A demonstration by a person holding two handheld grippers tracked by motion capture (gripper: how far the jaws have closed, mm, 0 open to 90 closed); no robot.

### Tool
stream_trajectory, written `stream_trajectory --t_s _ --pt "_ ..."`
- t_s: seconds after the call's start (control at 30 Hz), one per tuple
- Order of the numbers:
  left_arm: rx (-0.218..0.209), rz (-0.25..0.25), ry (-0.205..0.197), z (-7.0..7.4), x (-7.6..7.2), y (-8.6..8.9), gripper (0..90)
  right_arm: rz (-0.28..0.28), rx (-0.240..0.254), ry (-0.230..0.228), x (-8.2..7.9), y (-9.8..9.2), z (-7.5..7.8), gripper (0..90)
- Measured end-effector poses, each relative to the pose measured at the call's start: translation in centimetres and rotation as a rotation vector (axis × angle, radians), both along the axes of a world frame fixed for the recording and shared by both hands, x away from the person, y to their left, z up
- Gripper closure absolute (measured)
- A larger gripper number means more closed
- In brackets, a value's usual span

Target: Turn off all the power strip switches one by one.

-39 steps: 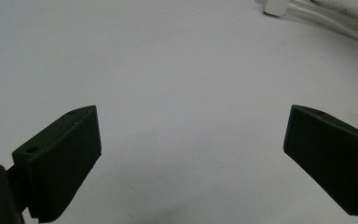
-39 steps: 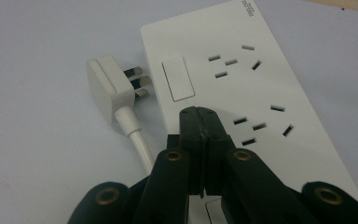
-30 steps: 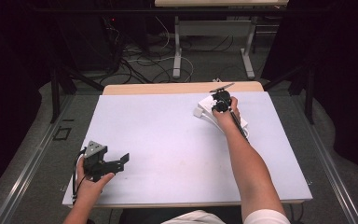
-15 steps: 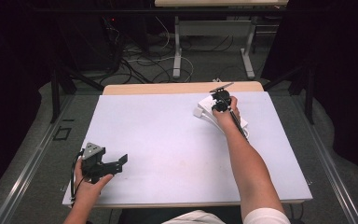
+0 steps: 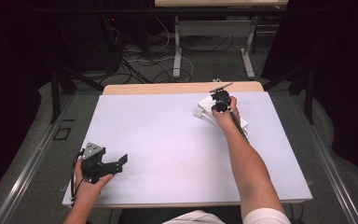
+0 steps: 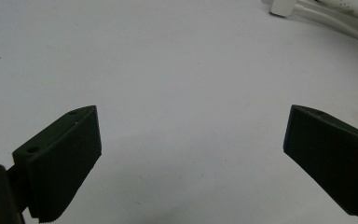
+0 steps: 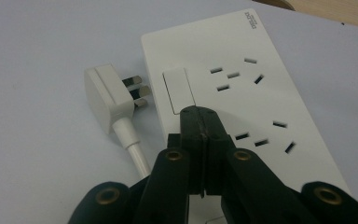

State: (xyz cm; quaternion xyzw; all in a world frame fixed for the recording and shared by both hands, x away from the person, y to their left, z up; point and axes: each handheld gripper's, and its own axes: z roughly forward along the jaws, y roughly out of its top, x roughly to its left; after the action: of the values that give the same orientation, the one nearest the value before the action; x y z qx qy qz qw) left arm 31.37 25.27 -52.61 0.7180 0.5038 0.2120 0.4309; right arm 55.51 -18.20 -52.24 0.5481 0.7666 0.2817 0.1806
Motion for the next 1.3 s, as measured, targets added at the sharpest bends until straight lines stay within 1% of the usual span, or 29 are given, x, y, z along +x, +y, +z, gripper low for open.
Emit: stream_trajectory --t_s 0.03,0.07,0.1,0.17,0.4,0.7,0.83,0.9,0.93,1.0,1.03,1.07,1.13,1.2,1.3 --pt "0.000 0.000 0.000 0.00 0.01 0.00 3.8 0.005 -0.002 -0.007 0.02 0.00 -0.11 90.0" --pt "0.000 0.000 0.000 0.00 0.00 -0.01 3.8 0.008 -0.031 0.028 -0.03 -0.03 0.07 90.0" --pt "0.000 0.000 0.000 0.01 -0.01 -0.01 3.8 0.009 -0.003 -0.001 0.03 0.06 -0.18 90.0" --pt "-0.001 0.000 0.000 0.00 -0.02 0.00 3.8 0.011 0.000 0.005 0.05 0.12 -0.16 90.0" --pt "-0.002 0.002 0.001 0.00 -0.05 0.06 3.8 0.018 -0.007 -0.002 0.09 -0.01 -0.19 90.0" --pt "-0.001 -0.001 -0.003 0.02 0.00 0.02 3.9 0.002 -0.004 0.006 0.09 0.17 -0.14 90.0" --pt "-0.003 -0.002 -0.002 0.01 0.02 0.00 3.9 0.015 -0.010 0.010 0.21 0.12 -0.06 90.0" --pt "-0.002 -0.003 -0.003 0.02 0.04 0.02 3.8 0.001 -0.006 0.014 0.28 0.17 -0.06 90.0" --pt "-0.002 -0.002 -0.001 0.03 0.03 0.02 3.8 0.001 0.001 0.023 0.31 0.17 -0.01 90.0" --pt "-0.003 -0.003 -0.003 0.04 0.05 0.01 3.9 -0.003 0.000 0.030 0.38 0.27 0.05 90.0" --pt "-0.002 -0.004 -0.002 0.03 0.06 0.00 3.9 -0.003 0.001 0.020 0.46 0.31 -0.02 90.0" --pt "-0.004 -0.004 -0.003 0.01 0.07 -0.03 3.9 -0.005 -0.005 0.033 0.45 0.37 0.10 90.0" --pt "-0.004 -0.006 -0.007 -0.02 0.14 -0.07 3.9 -0.009 0.000 0.030 0.52 0.48 0.06 90.0" --pt "-0.003 -0.008 -0.002 0.01 0.16 -0.10 3.9 -0.014 0.003 0.029 0.61 0.63 0.05 90.0" --pt "-0.008 -0.010 -0.002 0.00 0.20 -0.14 3.9 0.001 -0.019 0.041 0.77 0.78 0.16 90.0"
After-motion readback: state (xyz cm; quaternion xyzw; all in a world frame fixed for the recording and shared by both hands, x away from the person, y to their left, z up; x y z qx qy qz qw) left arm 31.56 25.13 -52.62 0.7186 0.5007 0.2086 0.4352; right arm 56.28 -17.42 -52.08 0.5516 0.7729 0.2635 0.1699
